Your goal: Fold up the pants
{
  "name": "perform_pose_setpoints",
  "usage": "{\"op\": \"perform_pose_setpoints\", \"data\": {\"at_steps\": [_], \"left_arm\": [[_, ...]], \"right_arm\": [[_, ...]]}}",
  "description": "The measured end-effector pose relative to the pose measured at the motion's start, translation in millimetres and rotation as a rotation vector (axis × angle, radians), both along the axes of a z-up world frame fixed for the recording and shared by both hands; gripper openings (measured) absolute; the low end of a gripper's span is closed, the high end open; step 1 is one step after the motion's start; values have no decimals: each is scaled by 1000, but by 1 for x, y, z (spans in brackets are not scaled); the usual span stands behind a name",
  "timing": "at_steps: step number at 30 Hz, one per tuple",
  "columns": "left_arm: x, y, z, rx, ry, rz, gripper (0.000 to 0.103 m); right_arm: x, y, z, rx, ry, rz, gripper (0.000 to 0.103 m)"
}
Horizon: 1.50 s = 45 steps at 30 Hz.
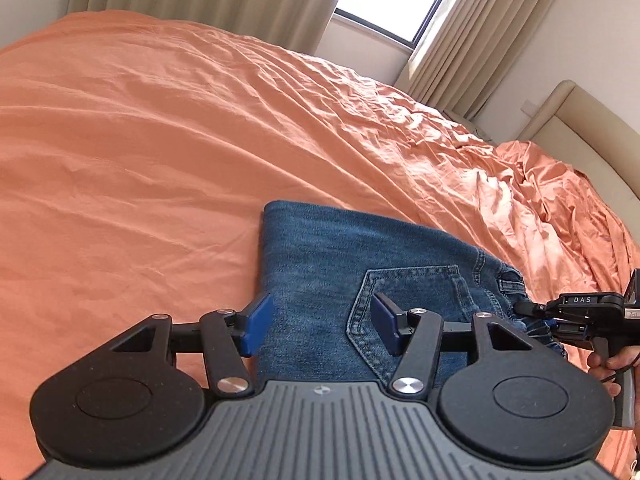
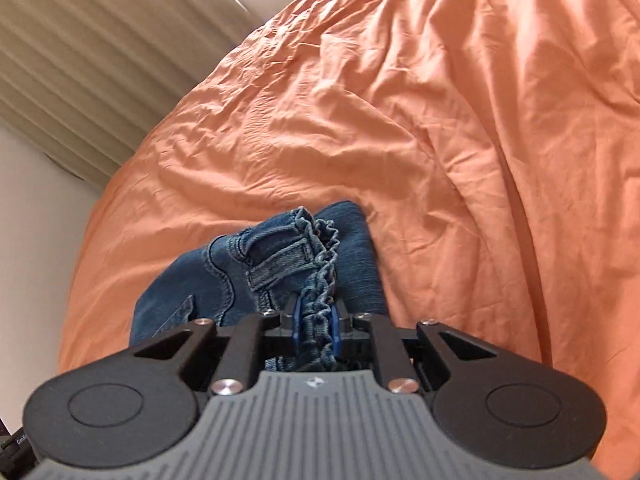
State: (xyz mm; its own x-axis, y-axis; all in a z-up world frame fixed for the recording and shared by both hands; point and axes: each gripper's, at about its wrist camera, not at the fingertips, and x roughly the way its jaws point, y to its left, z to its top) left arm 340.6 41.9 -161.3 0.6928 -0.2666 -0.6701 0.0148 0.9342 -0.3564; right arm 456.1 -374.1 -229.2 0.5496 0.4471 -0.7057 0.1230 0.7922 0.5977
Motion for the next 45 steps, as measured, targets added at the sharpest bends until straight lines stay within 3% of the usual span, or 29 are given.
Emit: {"op": "perform_pose_setpoints", "data": {"at_steps": [6, 8, 12, 18, 23, 27, 29, 30, 33, 34, 37, 39, 42, 45], "left_arm": [[1, -5, -11, 41, 50, -19, 66], [-3, -7, -8, 54, 52, -39, 66], [-23, -14, 1, 102, 38, -107, 68], [-68, -38, 6, 258, 31, -253, 78], [-98, -56, -8, 408, 67, -336, 81], [-105, -69, -23, 527, 74, -333, 78], [-103, -76, -28, 586, 73, -329, 71], [-101, -80, -30, 634, 72, -332, 68], [-100, -93, -36, 793, 69, -380, 29], [-102, -96, -36, 822, 61, -407, 23], [-112, -98, -28, 906, -5, -423, 21], [-115, -92, -26, 900, -5, -420, 21], [-111, -86, -36, 854, 53, -398, 20], [-101, -81, -54, 798, 122, -357, 20]], "right_arm": [[5, -7, -17, 3, 37, -3, 25], [-5, -9, -5, -24, 15, 3, 46], [-47, -26, 7, 64, -53, -53, 50], [-108, -49, -6, 254, -59, -216, 55], [-133, -42, -23, 321, -69, -273, 54], [-130, -31, -29, 335, -74, -262, 48], [-129, -29, -26, 292, -105, -250, 34], [-128, -28, -26, 280, -114, -248, 33], [-129, -32, -30, 301, -124, -237, 23], [-130, -33, -29, 310, -140, -232, 17], [-138, -35, -13, 316, -232, -191, 13], [-138, -33, -15, 262, -191, -186, 13], [-136, -37, -35, 303, -96, -220, 12], [-136, -36, -40, 272, -69, -210, 11]]}}
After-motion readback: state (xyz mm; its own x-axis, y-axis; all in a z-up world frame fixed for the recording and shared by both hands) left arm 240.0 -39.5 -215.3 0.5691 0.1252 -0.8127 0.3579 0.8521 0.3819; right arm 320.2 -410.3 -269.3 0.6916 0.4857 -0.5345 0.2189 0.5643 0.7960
